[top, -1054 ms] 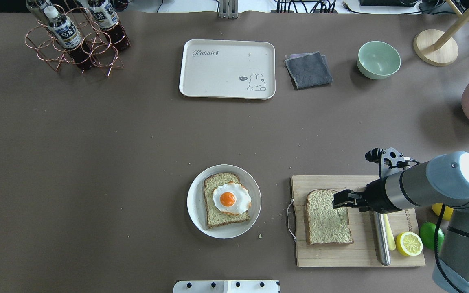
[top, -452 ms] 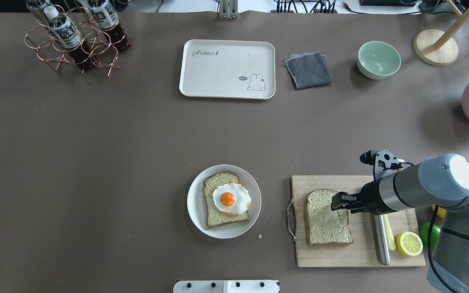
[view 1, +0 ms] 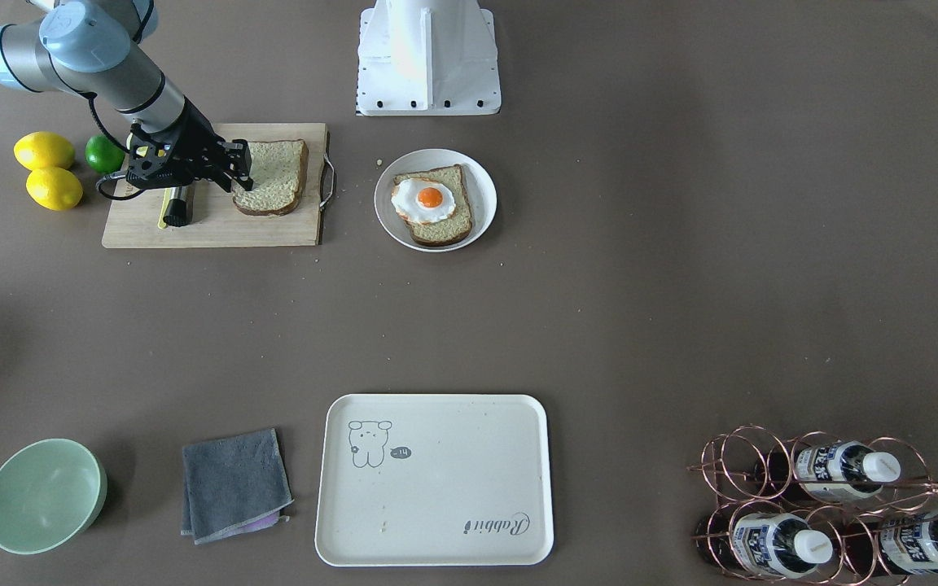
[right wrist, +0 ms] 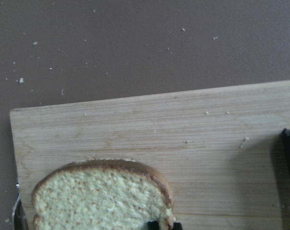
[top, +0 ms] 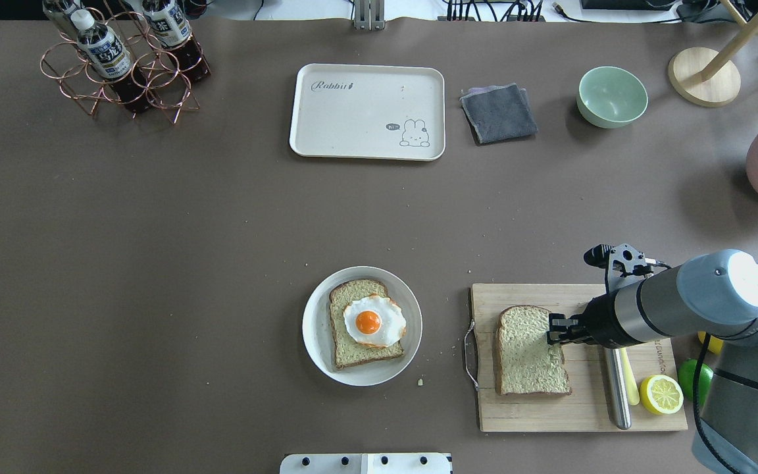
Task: Make sandwich and place on tray
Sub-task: 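Lift the bread slice with the right gripper and carry it over the egg plate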
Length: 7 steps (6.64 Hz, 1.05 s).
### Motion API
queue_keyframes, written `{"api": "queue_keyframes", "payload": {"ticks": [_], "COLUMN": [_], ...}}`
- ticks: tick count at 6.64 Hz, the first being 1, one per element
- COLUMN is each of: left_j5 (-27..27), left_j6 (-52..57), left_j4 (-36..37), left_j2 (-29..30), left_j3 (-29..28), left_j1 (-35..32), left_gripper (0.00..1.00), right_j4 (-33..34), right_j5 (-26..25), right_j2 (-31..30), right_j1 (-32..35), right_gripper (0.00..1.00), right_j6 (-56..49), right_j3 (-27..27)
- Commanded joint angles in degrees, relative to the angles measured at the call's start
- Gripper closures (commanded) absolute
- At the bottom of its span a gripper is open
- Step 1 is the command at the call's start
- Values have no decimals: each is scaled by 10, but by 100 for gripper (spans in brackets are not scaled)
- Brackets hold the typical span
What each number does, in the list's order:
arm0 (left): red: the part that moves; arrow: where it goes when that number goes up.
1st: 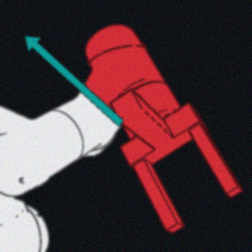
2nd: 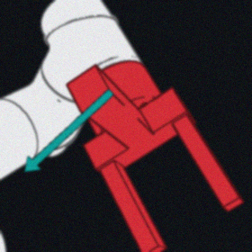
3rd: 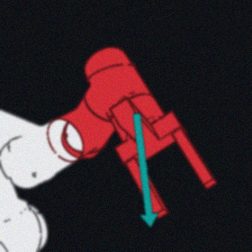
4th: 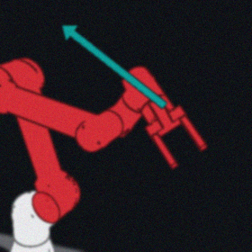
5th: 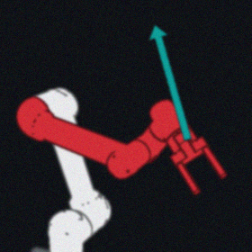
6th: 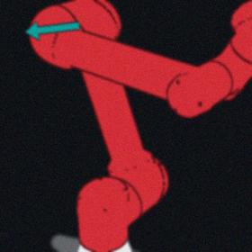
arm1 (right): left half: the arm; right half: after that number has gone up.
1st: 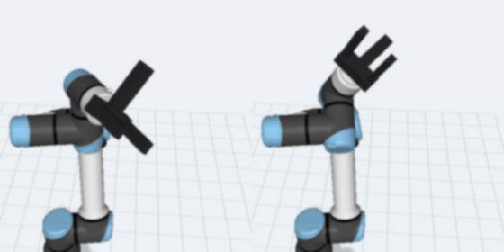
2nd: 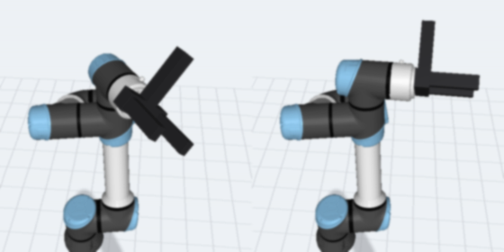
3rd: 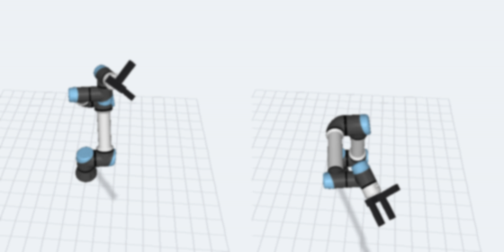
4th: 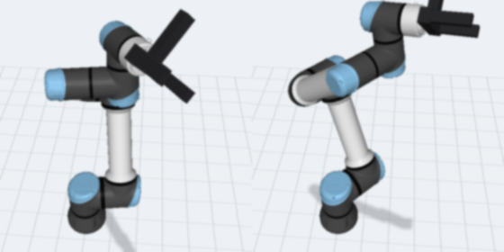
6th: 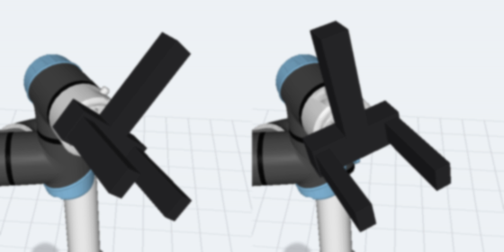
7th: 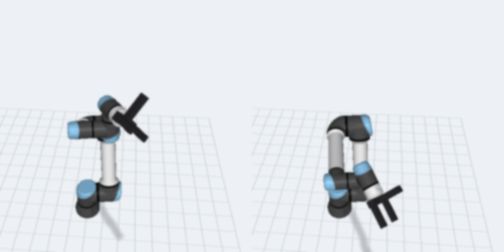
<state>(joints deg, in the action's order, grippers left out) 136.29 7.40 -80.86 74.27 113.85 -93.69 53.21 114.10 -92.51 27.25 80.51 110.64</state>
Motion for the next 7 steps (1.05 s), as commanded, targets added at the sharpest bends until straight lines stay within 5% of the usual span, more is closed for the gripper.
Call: {"api": "queue_keyframes", "payload": {"ticks": [1,4,7], "left_j5": [0,0,0], "left_j6": [0,0,2], "left_j4": [0,0,0], "left_j2": [1,1,0], "left_j3": [-2,-1,0], "left_j1": [0,0,0], "left_gripper": [2,2,2], "right_j4": [0,0,-1], "right_j5": [6,119,135], "right_j2": [4,15,140], "right_j1": [3,95,81], "right_gripper": [100,100,100], "right_j6": [0,-3,27], "right_j3": [4,44,3]}}
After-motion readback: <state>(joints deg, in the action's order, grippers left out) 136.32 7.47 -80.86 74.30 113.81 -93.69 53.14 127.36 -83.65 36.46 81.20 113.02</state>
